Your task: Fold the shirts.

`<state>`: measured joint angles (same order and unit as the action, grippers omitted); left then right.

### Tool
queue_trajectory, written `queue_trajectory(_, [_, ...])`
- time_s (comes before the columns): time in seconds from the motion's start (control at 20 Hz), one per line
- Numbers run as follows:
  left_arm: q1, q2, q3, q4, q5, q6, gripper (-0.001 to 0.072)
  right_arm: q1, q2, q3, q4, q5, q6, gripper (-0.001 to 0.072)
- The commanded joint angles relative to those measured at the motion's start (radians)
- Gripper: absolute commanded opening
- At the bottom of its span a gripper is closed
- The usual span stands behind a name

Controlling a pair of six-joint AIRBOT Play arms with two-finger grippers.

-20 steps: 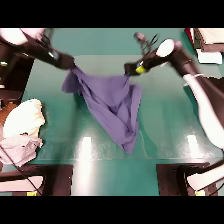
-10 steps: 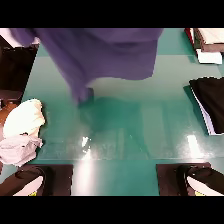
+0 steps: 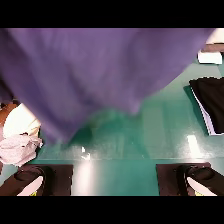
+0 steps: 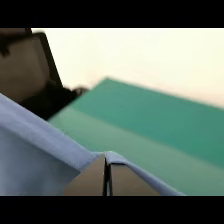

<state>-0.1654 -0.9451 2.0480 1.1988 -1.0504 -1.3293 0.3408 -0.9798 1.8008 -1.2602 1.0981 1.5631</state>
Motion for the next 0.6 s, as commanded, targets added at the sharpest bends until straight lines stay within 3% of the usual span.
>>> queue_trajectory(0.0, [0.000,-0.134,-0.061,-0.081,-0.102,0.002,0.0026,-0.002,-0.119,0.000,0.001,0.166,0.053,0.0015])
queue_trajectory(0.2, [0.000,-0.456,-0.156,-0.146,-0.185,-0.003,0.0027,-0.048,-0.334,-0.001,0.001,0.188,0.053,0.0015])
queue_trajectory(0.35, [0.000,-0.719,-0.173,-0.298,-0.248,0.005,0.0028,-0.105,-0.489,0.000,-0.001,0.148,0.052,0.0015])
queue_trajectory(0.5, [0.000,-0.857,-0.173,-0.348,-0.260,0.026,0.0029,-0.166,-0.595,0.000,0.000,0.105,0.052,0.0016])
queue_trajectory(0.55, [0.000,-0.865,-0.173,-0.329,-0.257,0.020,0.0103,-0.187,-0.616,0.000,0.002,0.101,0.052,0.0017])
